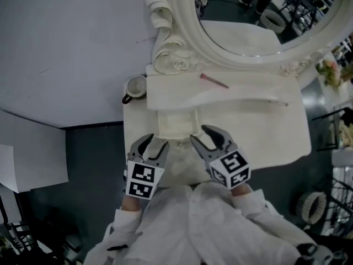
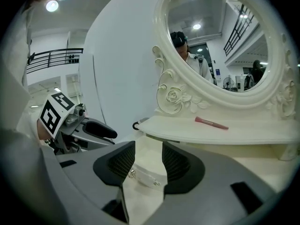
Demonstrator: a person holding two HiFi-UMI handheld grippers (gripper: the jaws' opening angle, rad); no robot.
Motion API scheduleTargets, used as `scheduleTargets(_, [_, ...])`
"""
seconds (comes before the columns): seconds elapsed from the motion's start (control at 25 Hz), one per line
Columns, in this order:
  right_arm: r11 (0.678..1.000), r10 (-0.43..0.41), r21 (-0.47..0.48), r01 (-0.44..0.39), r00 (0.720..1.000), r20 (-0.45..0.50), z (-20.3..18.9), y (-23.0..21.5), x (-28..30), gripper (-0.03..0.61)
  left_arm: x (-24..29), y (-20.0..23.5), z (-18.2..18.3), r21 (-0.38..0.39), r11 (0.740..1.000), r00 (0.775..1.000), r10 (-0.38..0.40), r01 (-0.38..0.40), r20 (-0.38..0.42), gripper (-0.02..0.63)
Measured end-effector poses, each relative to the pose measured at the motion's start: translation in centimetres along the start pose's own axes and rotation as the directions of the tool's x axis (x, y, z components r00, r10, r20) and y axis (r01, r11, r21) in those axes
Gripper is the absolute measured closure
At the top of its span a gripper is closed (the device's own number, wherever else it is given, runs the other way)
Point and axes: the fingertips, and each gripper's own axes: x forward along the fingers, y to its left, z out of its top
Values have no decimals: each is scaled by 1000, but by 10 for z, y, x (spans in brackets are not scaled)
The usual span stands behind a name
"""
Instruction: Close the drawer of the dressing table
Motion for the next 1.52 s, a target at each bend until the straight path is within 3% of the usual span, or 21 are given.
scheduleTargets(0.24, [1000, -10, 4, 10, 1000, -28, -10, -3, -2, 407, 7, 6, -10, -28, 1000, 1000, -3, 3, -29, 399])
scheduleTargets(0.48, [998, -14, -60, 10, 998, -69, -24, -13, -1, 377, 19, -2, -21, 8, 997, 994, -77, 78, -78, 397])
scheduleTargets(0.76, [998, 27, -48, -34, 989, -145, -41, -11, 6, 374, 34, 4, -41, -40, 995, 989, -96, 92, -117, 387])
scheduleTargets(1.08, [995, 22, -91, -44, 971, -237, -68, -16, 23, 374, 48, -2, -51, -30, 991, 980, -137, 134, -142, 387])
scheduleTargets(1.52, [991, 43, -110, -77, 958, -282, -89, -19, 41, 374, 61, 0, -63, 3, 984, 970, -173, 176, -173, 388])
